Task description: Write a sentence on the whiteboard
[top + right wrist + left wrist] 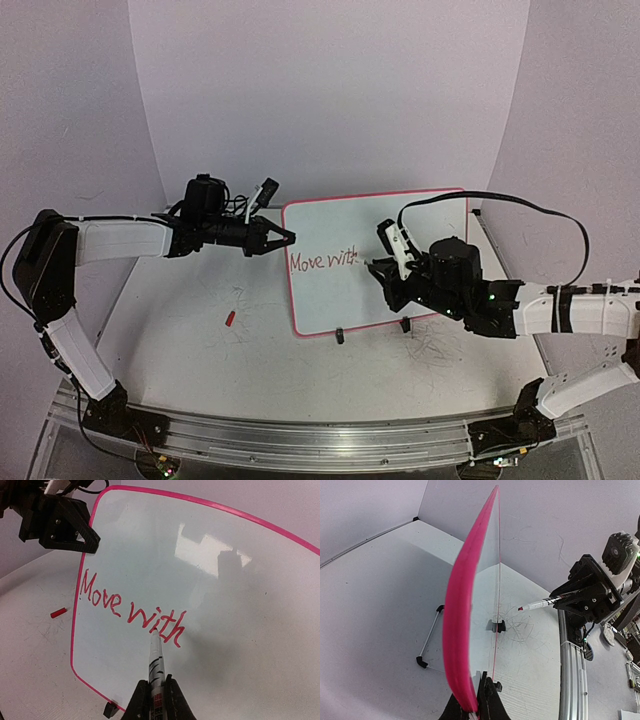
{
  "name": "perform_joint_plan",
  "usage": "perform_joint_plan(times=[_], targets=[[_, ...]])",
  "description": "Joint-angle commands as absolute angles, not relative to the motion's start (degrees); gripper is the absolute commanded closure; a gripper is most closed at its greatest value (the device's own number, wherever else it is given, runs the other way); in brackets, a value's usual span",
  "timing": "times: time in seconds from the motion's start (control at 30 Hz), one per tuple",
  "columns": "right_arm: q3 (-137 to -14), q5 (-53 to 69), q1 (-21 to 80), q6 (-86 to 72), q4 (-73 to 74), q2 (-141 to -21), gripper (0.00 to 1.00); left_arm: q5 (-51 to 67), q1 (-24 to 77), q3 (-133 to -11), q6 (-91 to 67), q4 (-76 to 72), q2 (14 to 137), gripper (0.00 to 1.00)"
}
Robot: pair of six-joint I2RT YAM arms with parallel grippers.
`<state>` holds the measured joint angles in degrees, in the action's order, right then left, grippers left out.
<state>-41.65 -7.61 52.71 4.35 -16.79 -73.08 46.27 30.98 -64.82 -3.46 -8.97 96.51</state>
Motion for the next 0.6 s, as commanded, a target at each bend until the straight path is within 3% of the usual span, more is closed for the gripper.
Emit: perform_joint_plan(times=[0.0, 0.57], targets=[[-43.7, -8.8, 52.9, 5.3, -18.4, -72.4, 1.00, 36.1, 30.8, -65.3, 1.7, -6.6, 97.5, 1.00], [-48.3, -10.3, 54.1, 5.5, -13.1, -74.3, 1.00, 34.5, 30.8, -66.1, -1.6, -6.6, 97.5, 1.00]])
